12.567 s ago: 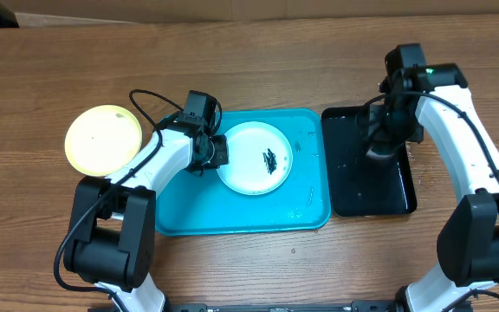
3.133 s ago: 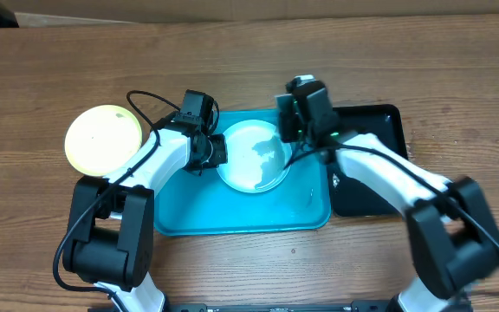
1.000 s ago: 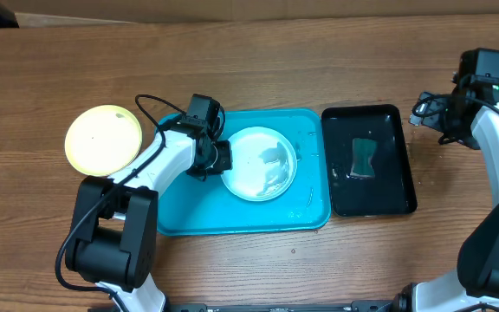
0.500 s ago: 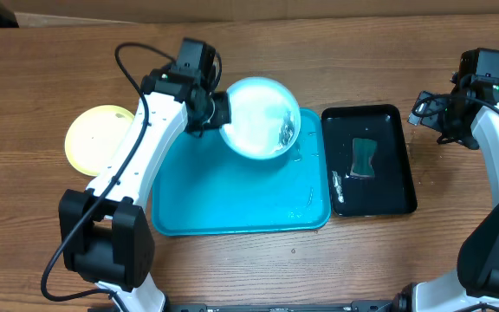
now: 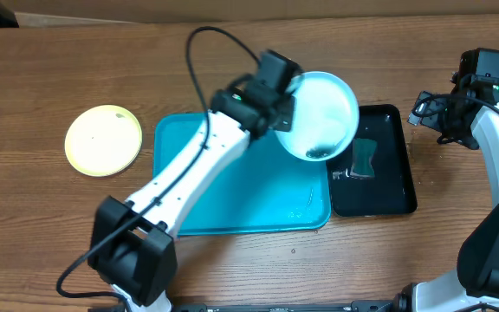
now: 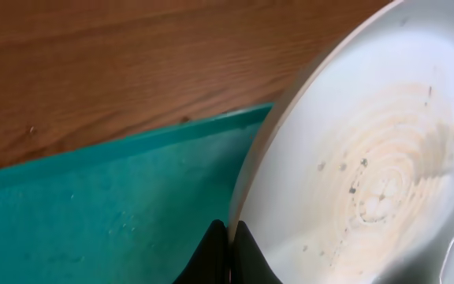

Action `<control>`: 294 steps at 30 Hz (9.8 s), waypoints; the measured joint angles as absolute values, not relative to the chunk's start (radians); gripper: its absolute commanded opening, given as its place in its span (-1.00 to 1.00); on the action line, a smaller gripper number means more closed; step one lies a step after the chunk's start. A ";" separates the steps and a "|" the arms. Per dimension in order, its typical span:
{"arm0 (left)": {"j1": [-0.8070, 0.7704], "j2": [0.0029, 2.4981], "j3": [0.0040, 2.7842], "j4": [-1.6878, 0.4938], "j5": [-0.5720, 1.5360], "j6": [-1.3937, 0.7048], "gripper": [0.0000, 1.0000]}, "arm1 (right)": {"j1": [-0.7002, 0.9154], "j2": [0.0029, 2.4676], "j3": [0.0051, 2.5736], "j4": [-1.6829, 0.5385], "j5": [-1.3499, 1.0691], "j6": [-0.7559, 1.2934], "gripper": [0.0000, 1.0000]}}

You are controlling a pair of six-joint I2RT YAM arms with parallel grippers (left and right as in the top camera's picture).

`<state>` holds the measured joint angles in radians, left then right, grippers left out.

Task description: Clean dirty plates on tray and stack at the side

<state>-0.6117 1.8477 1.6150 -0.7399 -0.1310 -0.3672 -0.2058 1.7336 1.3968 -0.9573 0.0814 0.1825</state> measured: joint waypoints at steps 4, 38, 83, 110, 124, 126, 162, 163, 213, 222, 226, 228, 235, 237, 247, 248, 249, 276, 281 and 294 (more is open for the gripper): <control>-0.704 1.848 1.615 -0.694 -0.255 -0.366 -0.92 | -0.206 1.734 1.397 -0.958 0.081 0.183 1.00; -1.203 1.848 1.615 -0.601 -1.068 -0.044 -0.92 | -0.206 1.734 1.397 -0.957 0.081 0.183 1.00; -0.903 1.848 1.615 -0.794 -0.467 -0.367 -0.92 | -0.206 1.734 1.397 -0.957 0.081 0.182 1.00; 0.570 1.848 1.617 -1.143 0.252 -0.435 -0.91 | -0.206 1.734 1.397 -0.957 0.081 0.183 1.00; 0.700 1.848 1.617 -1.272 0.212 -0.408 -0.92 | -0.206 1.734 1.397 -0.957 0.081 0.183 1.00; 0.700 1.848 1.617 -1.298 0.192 -0.400 -0.92 | -0.206 1.734 1.397 -0.958 0.081 0.183 1.00; 0.700 1.848 1.617 -1.335 0.077 -0.363 -0.92 | -0.206 1.734 1.397 -0.957 0.081 0.183 1.00; 0.700 1.848 1.617 -1.337 0.076 -0.363 -0.92 | -0.206 1.734 1.397 -0.958 0.081 0.183 1.00; 0.562 1.848 1.343 -0.811 0.123 -0.419 -0.02 | -0.206 1.734 1.397 -0.957 0.081 0.183 1.00; 0.562 1.848 1.493 -0.978 0.221 -0.344 -0.03 | -0.206 1.734 1.397 -0.958 0.081 0.183 1.00; 0.540 1.845 1.616 -1.027 0.302 -0.286 -0.02 | -0.206 1.734 1.397 -0.958 0.081 0.183 1.00; 0.515 1.838 1.646 -1.032 0.356 -0.258 0.04 | -0.206 1.734 1.397 -0.957 0.081 0.183 1.00; 0.344 1.826 1.657 -1.019 0.427 -0.214 0.99 | -0.206 1.734 1.397 -0.958 0.081 0.183 1.00; 0.298 1.826 1.657 -1.016 0.427 -0.207 1.00 | -0.206 1.734 1.397 -0.957 0.081 0.183 1.00; 0.188 1.826 1.657 -1.016 0.422 -0.207 1.00 | -0.206 1.734 1.397 -0.957 0.081 0.182 1.00; 0.183 1.826 1.657 -1.016 0.422 -0.207 1.00 | -0.206 1.734 1.397 -0.957 0.081 0.183 1.00; 0.181 1.826 1.657 -1.017 0.423 -0.207 1.00 | -0.206 1.734 1.397 -0.957 0.081 0.183 1.00; 0.177 1.826 1.657 -1.017 0.422 -0.207 1.00 | 0.205 1.451 1.396 -0.844 0.395 0.156 1.00; 0.177 1.826 1.657 -1.017 0.419 -0.207 1.00 | 0.208 1.229 1.397 -0.629 0.376 0.152 1.00; 0.177 1.826 1.657 -1.016 0.418 -0.207 1.00 | 0.203 0.501 1.259 -0.478 0.231 0.152 1.00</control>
